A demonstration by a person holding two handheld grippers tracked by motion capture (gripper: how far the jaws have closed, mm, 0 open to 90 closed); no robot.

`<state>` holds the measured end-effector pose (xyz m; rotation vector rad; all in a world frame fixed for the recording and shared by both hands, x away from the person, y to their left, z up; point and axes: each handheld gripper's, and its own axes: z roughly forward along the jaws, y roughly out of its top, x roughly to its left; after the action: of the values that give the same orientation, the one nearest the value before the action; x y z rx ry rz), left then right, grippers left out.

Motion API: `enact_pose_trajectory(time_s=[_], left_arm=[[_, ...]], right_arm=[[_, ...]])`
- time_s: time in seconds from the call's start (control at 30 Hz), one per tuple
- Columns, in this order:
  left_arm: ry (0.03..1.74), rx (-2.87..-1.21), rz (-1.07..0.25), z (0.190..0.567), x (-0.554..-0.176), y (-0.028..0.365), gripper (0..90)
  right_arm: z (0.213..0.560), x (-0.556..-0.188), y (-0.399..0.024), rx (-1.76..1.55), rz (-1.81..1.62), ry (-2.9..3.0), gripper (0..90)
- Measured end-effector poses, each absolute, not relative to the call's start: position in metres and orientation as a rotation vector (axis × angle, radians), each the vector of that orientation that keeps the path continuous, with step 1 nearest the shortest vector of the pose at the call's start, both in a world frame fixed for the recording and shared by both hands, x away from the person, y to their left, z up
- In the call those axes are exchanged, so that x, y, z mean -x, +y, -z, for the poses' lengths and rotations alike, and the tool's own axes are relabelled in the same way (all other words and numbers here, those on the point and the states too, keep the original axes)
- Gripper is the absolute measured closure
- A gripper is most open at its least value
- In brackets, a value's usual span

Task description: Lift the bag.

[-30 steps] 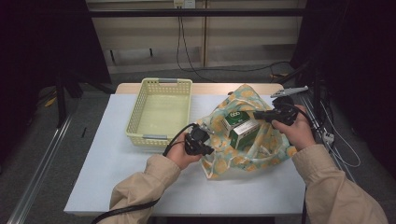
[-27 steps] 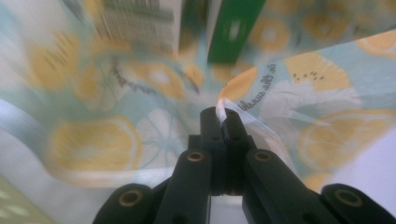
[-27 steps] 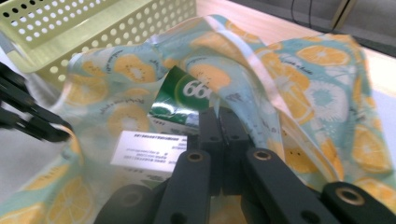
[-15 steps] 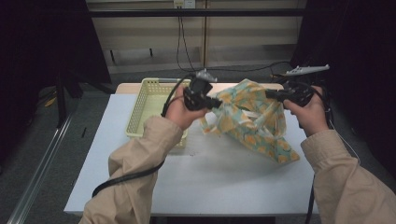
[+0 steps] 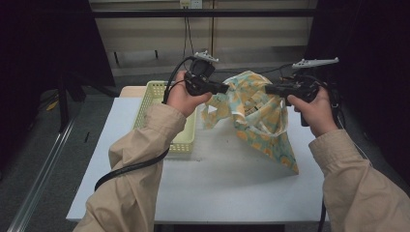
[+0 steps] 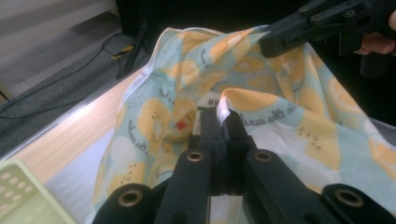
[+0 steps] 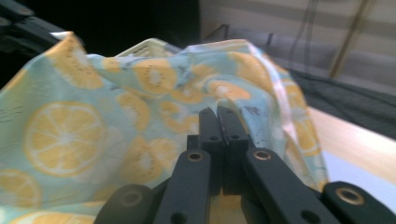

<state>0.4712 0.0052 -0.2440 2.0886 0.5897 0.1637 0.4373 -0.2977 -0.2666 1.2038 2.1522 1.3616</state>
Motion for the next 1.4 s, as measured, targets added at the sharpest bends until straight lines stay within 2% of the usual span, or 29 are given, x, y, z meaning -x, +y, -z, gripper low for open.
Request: enact_pose_trajectory(time_s=[0.07, 0.1, 0.17, 0.27, 0.3, 0.37, 0.43, 0.6, 0.97, 1.4], left_arm=[[0.601, -2.08, -0.133, 0.25, -0.467, 0.013, 87.3], [0.603, -2.086, -0.126, 0.253, -0.465, 0.016, 80.0], [0.633, -2.073, -0.123, 0.259, -0.46, 0.026, 64.7], [0.637, -2.075, -0.109, 0.265, -0.449, 0.039, 54.1], [0.649, -2.078, -0.112, 0.267, -0.445, 0.043, 48.1], [0.66, -2.077, -0.119, 0.27, -0.437, 0.05, 39.3], [0.651, -2.085, -0.127, 0.274, -0.429, 0.057, 36.7], [0.656, -2.084, -0.121, 0.286, -0.415, 0.072, 21.4], [0.685, -2.084, -0.072, 0.33, -0.396, 0.106, 11.3], [0.674, -2.182, -0.078, 0.376, -0.357, 0.14, 10.9]], right_arm=[[0.273, -0.434, -0.289, -1.19, -1.38, 2.211, 88.9], [0.277, -0.433, -0.286, -1.186, -1.404, 2.234, 84.1], [0.281, -0.428, -0.278, -1.173, -1.415, 2.269, 69.4], [0.284, -0.417, -0.272, -1.166, -1.419, 2.281, 51.5], [0.283, -0.413, -0.27, -1.155, -1.422, 2.282, 45.8], [0.281, -0.406, -0.269, -1.142, -1.404, 2.285, 41.2], [0.28, -0.4, -0.269, -1.129, -1.403, 2.295, 37.6], [0.288, -0.384, -0.272, -1.101, -1.368, 2.298, 31.0], [0.344, -0.363, -0.294, -1.134, -1.264, 2.316, 22.8], [0.386, -0.329, -0.323, -1.169, -1.152, 2.354, 20.5]])
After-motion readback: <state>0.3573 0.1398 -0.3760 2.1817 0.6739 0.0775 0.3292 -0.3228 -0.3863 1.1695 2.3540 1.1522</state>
